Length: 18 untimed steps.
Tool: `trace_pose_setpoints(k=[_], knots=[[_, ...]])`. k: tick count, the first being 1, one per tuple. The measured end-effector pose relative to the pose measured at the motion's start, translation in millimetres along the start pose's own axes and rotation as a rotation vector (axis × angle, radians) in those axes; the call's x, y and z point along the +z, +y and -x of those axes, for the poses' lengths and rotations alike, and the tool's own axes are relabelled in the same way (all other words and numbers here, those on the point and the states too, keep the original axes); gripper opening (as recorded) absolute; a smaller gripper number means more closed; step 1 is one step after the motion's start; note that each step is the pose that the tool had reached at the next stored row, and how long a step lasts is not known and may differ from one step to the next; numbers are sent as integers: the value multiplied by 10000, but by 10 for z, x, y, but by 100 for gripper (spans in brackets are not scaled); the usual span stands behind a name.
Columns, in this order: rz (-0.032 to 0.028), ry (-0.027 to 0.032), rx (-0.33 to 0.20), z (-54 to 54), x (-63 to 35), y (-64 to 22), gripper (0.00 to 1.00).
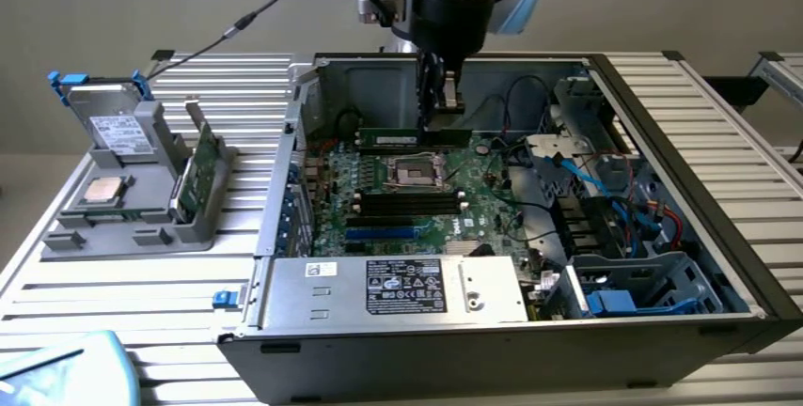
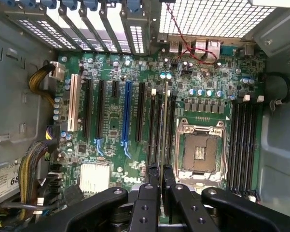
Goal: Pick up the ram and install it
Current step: 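Insert the ram into the slot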
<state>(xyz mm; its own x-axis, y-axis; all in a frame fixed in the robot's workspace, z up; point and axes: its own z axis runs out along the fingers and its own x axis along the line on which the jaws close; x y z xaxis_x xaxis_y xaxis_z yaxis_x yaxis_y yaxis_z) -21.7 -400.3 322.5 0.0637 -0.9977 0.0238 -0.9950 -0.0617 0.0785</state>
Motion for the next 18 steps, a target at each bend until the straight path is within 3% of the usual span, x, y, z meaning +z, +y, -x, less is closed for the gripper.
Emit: trace_pose_setpoints(k=[18], knots=[[-3,-41,-4,-113,331,-30,15]])
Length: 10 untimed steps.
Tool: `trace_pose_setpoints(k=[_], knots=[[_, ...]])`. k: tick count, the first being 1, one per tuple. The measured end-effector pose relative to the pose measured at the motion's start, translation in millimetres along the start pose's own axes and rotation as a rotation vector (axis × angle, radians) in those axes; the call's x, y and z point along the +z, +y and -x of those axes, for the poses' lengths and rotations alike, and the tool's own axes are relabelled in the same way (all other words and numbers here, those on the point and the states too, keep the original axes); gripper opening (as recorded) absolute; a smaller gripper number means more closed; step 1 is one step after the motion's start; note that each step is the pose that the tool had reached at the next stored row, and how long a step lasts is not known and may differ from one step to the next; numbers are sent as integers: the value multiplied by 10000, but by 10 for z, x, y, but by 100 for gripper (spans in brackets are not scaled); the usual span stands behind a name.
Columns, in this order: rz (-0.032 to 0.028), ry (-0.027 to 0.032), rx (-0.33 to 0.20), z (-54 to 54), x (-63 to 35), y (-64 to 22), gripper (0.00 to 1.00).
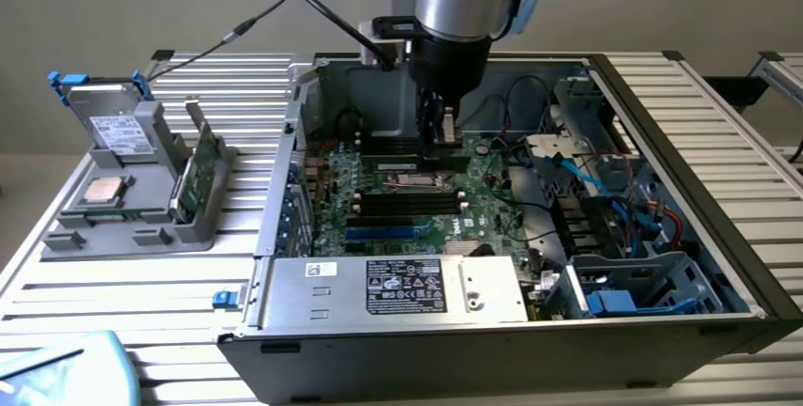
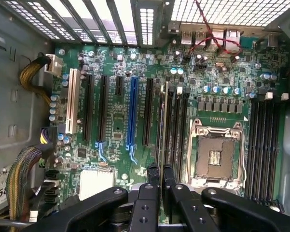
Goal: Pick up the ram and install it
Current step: 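Insert the ram into the slot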
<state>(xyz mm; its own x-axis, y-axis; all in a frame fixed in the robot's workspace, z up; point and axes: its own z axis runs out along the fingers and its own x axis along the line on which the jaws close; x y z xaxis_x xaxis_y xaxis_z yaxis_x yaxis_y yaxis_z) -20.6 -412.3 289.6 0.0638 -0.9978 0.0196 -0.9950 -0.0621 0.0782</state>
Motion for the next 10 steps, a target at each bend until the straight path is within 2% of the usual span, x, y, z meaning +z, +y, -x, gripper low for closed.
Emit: trace_pose_setpoints(k=[10], knots=[[1,-4,22,1,179,-47,15]])
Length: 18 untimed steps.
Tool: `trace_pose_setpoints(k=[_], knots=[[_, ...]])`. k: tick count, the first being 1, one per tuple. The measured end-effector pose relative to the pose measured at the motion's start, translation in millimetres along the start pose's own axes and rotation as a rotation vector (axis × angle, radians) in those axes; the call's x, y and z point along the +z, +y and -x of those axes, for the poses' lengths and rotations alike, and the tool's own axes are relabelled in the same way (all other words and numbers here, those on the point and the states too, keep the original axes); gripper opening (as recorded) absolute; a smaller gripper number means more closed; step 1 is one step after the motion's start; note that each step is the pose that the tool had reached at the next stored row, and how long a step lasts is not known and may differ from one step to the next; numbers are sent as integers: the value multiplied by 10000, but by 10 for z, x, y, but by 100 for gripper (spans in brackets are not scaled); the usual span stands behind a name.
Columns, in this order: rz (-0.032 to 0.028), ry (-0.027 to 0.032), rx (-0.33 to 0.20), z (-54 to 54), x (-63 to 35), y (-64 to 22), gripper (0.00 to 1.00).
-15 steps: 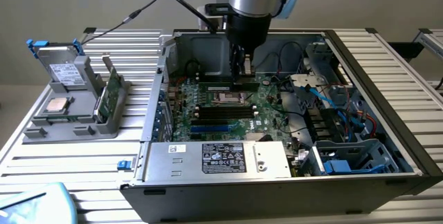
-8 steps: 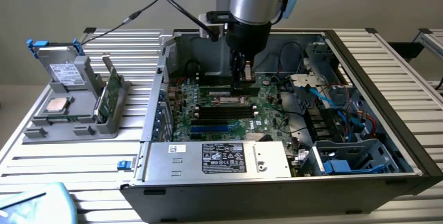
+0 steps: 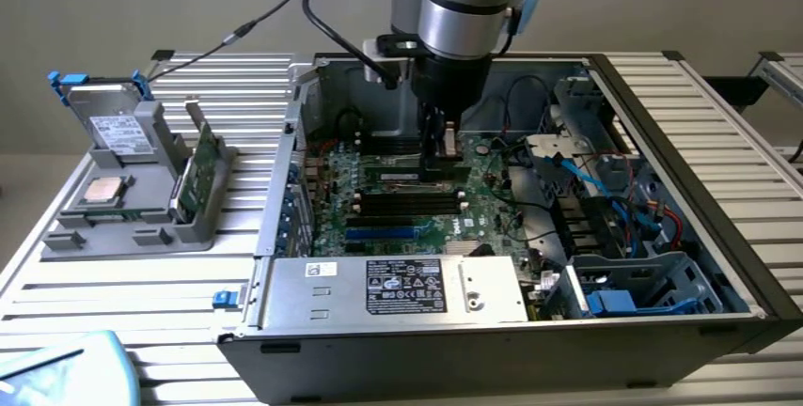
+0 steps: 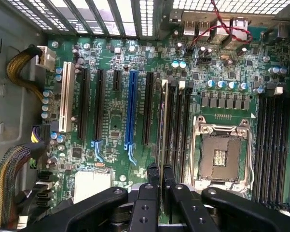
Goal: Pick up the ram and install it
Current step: 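Insert the ram into the slot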
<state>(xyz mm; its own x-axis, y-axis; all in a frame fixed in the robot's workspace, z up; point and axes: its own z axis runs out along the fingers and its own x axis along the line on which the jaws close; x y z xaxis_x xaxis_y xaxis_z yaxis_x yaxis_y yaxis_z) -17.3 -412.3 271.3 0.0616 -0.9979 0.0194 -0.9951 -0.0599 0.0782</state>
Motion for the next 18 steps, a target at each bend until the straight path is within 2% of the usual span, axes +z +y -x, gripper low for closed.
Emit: trace_pose_setpoints(k=[18], knots=[[1,-1,34,48,326,-29,15]])
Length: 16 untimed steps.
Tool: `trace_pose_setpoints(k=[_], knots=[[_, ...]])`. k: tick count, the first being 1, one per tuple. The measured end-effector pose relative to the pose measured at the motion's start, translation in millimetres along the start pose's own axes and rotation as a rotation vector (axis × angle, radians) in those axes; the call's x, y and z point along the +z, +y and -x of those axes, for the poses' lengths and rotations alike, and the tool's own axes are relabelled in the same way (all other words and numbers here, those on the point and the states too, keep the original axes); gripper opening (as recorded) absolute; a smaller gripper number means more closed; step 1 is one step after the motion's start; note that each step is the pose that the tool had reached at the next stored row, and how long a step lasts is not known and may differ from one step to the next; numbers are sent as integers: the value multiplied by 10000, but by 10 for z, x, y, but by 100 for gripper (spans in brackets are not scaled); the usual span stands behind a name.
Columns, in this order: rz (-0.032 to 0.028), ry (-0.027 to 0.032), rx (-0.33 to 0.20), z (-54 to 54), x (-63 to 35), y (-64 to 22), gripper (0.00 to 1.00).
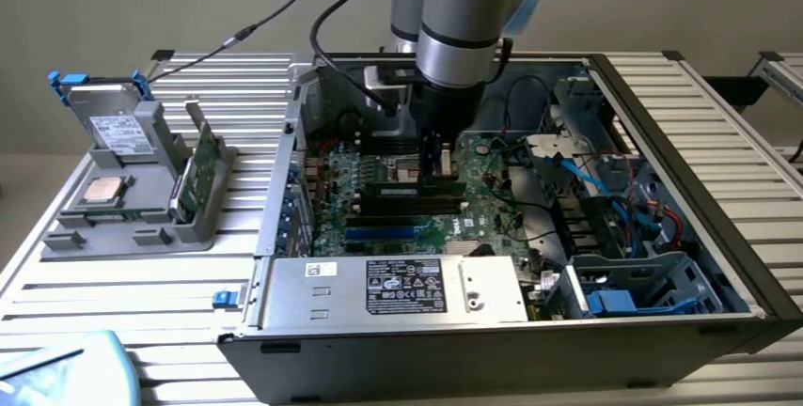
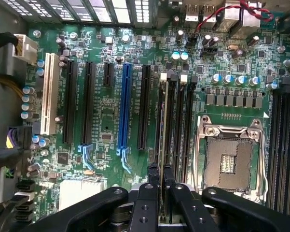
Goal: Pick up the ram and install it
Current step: 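Insert the ram into the slot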
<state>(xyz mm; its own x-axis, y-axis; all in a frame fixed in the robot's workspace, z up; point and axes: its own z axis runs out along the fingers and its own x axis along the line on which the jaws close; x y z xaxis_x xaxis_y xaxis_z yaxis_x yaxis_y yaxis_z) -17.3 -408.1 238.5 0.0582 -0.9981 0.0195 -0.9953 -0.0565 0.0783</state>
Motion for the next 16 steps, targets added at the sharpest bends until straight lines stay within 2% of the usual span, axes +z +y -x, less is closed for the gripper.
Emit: trace_pose_setpoints(k=[2,8,13,14,16], knots=[[0,-1,3,11,33,-3,15],[-1,-3,5,15,50,3,15],[-3,26,4,30,72,22,15],[-18,26,5,33,76,26,15],[-151,43,9,37,79,48,15]])
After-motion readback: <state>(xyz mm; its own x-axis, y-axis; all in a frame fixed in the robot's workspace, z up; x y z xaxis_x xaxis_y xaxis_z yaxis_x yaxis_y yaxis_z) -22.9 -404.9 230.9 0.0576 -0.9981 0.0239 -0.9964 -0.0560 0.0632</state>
